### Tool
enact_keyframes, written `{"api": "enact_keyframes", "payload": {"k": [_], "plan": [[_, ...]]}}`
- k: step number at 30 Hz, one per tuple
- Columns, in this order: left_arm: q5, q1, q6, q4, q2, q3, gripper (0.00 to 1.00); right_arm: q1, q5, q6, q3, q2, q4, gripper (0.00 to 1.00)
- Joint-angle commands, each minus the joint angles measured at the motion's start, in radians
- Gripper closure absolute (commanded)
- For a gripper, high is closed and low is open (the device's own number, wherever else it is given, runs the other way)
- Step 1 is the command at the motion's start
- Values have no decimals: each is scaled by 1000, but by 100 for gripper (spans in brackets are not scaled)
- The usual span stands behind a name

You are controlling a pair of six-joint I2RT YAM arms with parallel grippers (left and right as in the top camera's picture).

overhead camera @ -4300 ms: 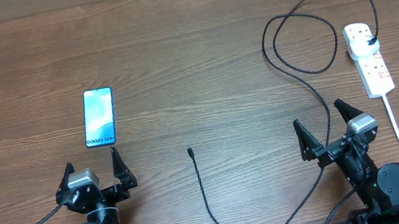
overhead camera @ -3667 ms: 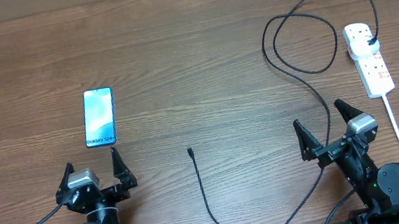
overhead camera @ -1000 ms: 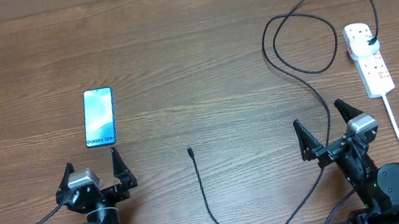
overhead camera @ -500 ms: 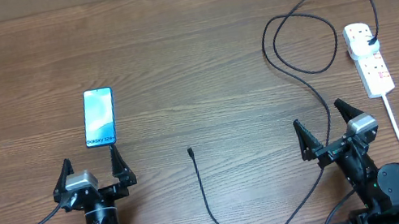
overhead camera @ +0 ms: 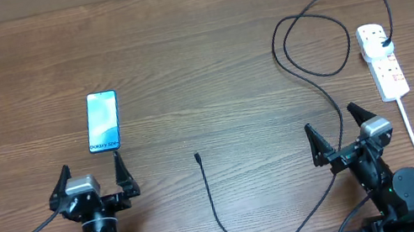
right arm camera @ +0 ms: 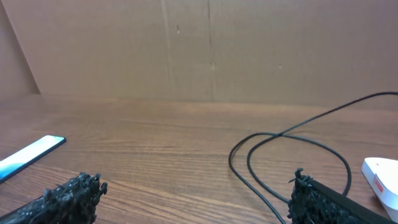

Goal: Plug charger to phone and switch on socket
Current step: 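Move the left gripper over the Galaxy phone and lower onto it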

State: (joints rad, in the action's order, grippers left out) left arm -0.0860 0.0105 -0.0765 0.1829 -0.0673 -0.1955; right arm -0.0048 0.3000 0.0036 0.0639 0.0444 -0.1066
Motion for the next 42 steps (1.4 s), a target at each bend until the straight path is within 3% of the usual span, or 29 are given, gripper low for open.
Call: {"api": "enact_keyframes", "payload": {"k": [1,21,35,42], "plan": [[20,-10,28,31,-74,-111,0,5,16,-1,79,40,-1,0],[46,-10,17,441,-684,-775,0,5,16,-1,543,433,-338,0],[54,-10,-8,870,-1176,-1234,0,5,16,-1,933,784,-714,0],[116,-10,-2,855,-1323,-1274,0,5,27,-1,1111,980,-931,0]]}}
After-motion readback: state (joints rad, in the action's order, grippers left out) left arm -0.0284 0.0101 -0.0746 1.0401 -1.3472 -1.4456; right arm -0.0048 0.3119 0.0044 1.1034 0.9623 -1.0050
